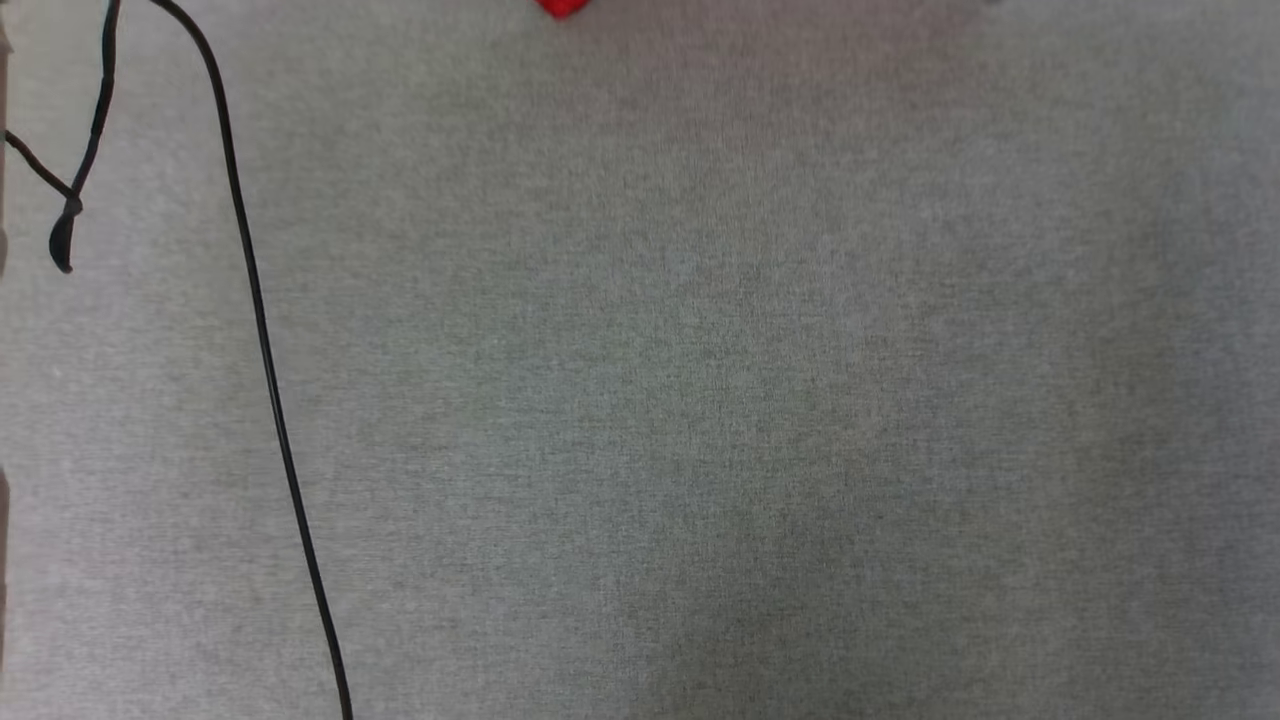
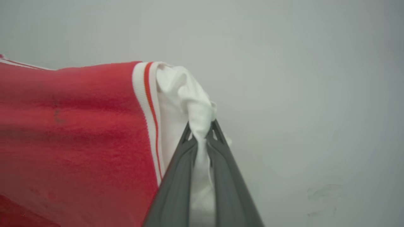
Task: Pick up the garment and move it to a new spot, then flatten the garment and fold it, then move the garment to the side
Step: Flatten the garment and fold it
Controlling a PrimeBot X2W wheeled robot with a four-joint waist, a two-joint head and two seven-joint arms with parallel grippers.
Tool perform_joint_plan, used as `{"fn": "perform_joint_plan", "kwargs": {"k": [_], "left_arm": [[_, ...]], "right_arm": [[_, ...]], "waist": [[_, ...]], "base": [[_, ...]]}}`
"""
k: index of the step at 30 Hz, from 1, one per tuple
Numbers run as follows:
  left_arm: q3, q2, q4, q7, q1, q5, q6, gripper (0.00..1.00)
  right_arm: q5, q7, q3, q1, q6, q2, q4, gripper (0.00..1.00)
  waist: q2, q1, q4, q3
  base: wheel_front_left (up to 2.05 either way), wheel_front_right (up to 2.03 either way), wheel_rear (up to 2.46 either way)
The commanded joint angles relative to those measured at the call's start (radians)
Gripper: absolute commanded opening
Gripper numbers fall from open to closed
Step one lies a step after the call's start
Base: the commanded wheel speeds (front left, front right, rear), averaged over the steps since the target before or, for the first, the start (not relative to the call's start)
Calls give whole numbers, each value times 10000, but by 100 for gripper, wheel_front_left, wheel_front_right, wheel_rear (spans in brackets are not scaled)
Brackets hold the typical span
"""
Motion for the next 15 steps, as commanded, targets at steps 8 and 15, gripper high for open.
{"fn": "perform_joint_plan", "kwargs": {"k": [8, 15], "left_arm": [[-204, -386, 1525, -129, 184, -377, -614, 0], [-459, -785, 2237, -151, 1080, -952, -801, 0]], "right_arm": [[289, -876, 230, 47, -16, 477, 1615, 0], [853, -1543, 558, 990, -16, 677, 2874, 0]], "waist": [[0, -1, -45, 1002], [0, -1, 29, 863]], "base": [[0, 0, 0], [0, 0, 0]]}}
